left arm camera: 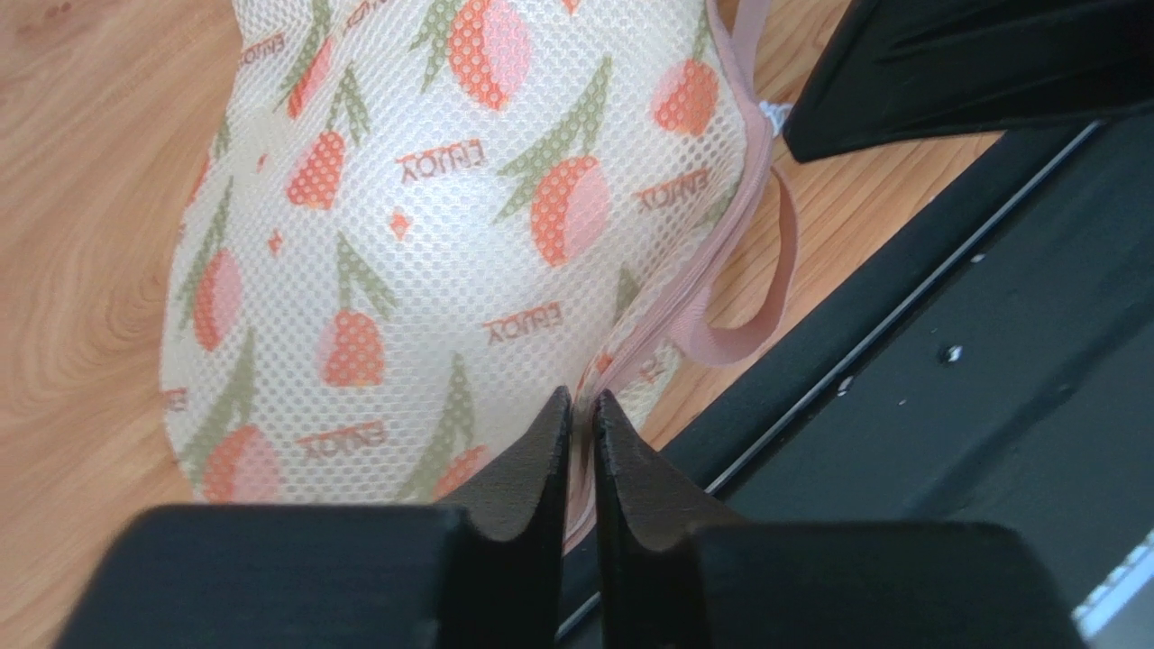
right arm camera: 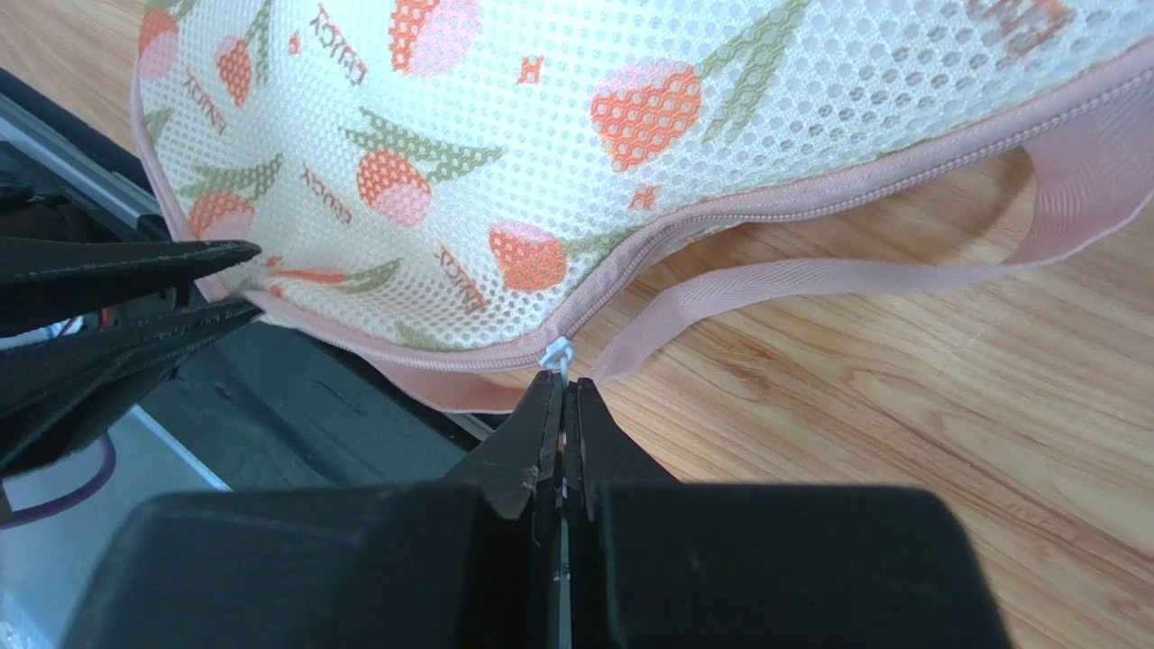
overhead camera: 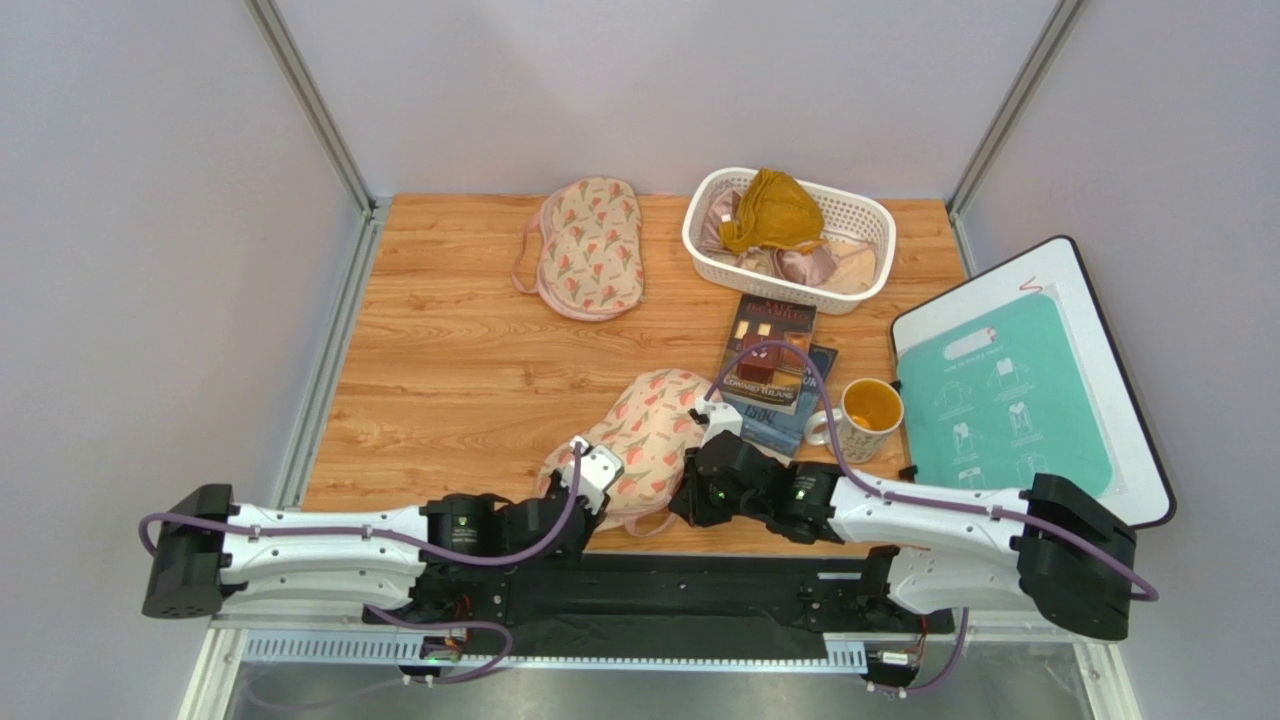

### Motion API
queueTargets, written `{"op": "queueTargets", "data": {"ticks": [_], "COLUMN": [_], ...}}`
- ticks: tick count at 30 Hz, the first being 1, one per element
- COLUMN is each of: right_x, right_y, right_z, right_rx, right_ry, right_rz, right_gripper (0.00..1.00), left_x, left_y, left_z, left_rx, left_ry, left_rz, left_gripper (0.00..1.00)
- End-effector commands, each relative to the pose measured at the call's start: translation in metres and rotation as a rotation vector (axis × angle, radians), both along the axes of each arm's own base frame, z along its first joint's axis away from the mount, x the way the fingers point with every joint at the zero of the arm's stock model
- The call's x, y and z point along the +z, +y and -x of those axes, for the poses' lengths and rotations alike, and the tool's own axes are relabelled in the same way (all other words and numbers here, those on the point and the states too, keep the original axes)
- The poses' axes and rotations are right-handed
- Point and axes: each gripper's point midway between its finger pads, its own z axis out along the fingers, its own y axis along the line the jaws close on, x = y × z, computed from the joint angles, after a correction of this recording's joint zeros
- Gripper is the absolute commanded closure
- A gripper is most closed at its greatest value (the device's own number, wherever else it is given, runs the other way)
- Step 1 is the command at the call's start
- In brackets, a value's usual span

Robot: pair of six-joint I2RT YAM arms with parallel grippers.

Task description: Unzip the laundry bag and remove the bra

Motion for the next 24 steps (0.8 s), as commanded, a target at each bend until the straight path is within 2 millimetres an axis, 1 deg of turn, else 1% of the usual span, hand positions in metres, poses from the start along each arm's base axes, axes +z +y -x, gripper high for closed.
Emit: {"op": "queueTargets", "data": {"ticks": [1,2,3,4,6,7,8,9,11,12,13,14,15,18,19,20,21,24], "right_x": [-0.005,-0.005,-0.005,-0.005,-0.004,-0.004,-0.004,-0.004,-0.006,-0.005,-0.005,-0.005,-0.005,-0.005,-0.004,-0.004,-0.005,-0.004], "right_y": [-0.007,-0.005,-0.003,-0.002,0.001,0.001,0.002,0.003,0.003,0.004,0.004,0.004,0.005,0.005,0.005,0.005,0.005,0.005], "right_z": [-0.005,-0.004,-0.004,-0.004,-0.003,-0.003,-0.003,-0.003,-0.002,-0.003,-0.003,-0.003,-0.002,-0.002,-0.001,-0.001,-0.001,-0.001], "right_rx": [-0.019,-0.015,-0.012,-0.009,-0.002,-0.001,0.001,0.002,0.004,0.005,0.005,0.006,0.007,0.01,0.01,0.01,0.01,0.011], "right_ry": [-0.003,0.002,0.002,0.003,0.009,0.008,0.007,0.009,0.013,0.012,0.012,0.011,0.013,0.015,0.015,0.015,0.015,0.015], "right_rz": [0.041,0.037,0.03,0.029,0.023,0.024,0.022,0.023,0.026,0.02,0.018,0.019,0.016,0.013,0.011,0.011,0.011,0.008], "right_gripper": [1.0,1.0,1.0,1.0,1.0,1.0,1.0,1.0,1.0,1.0,1.0,1.0,1.0,1.0,1.0,1.0,1.0,1.0], "left_x": [0.007,0.007,0.009,0.018,0.021,0.028,0.028,0.034,0.033,0.038,0.038,0.034,0.036,0.023,0.015,0.013,0.015,0.005], "left_y": [-0.001,-0.006,-0.01,-0.02,-0.029,-0.038,-0.043,-0.05,-0.058,-0.066,-0.071,-0.076,-0.082,-0.086,-0.087,-0.088,-0.094,-0.093], "left_z": [-0.001,0.0,0.001,0.002,0.003,0.004,0.004,0.004,0.006,0.007,0.01,0.011,0.012,0.012,0.012,0.012,0.012,0.008], "left_rx": [-0.017,-0.035,-0.049,-0.068,-0.087,-0.106,-0.117,-0.124,-0.143,-0.153,-0.171,-0.181,-0.188,-0.185,-0.184,-0.185,-0.186,-0.159], "left_ry": [-0.015,-0.011,-0.011,-0.015,-0.015,-0.016,-0.019,-0.024,-0.015,-0.013,-0.003,0.007,0.008,0.026,0.034,0.037,0.037,0.036], "left_rz": [-0.044,-0.042,-0.036,-0.001,0.012,0.046,0.045,0.071,0.075,0.102,0.115,0.111,0.129,0.093,0.068,0.059,0.077,0.045], "left_gripper": [0.64,0.58,0.47,0.42,0.37,0.36,0.35,0.31,0.3,0.3,0.3,0.3,0.3,0.3,0.3,0.3,0.3,0.3]}}
